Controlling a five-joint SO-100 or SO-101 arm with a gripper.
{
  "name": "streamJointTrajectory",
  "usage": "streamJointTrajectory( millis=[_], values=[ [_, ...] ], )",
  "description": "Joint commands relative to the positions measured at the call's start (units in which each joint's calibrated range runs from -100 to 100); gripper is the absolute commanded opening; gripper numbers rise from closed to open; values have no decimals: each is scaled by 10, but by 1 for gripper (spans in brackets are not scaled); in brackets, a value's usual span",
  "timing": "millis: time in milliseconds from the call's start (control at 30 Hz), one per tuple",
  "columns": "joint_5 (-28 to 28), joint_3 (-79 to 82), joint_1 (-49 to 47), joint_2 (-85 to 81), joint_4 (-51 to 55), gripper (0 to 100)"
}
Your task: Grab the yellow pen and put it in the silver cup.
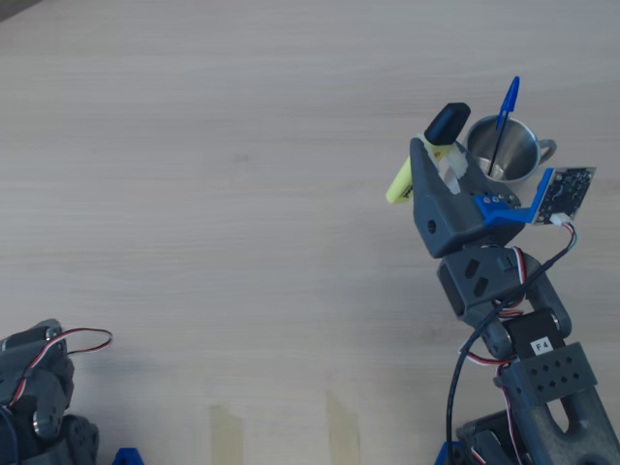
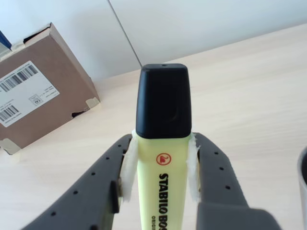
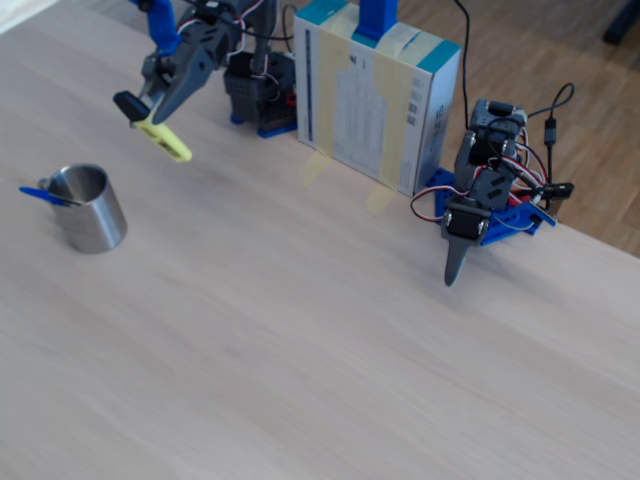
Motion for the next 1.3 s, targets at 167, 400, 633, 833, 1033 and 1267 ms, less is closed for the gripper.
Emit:
streamJointTrajectory(
  millis=[167, 400, 633, 833, 1033, 1267],
  values=[
    [2, 16, 5, -9, -75, 14],
    [2, 40, 9, -11, -122, 14],
    [28, 31, 37, -12, -124, 14],
    [31, 31, 68, -12, -124, 14],
    [32, 35, 99, -8, -173, 14],
    [32, 39, 129, -8, -208, 14]
  ],
)
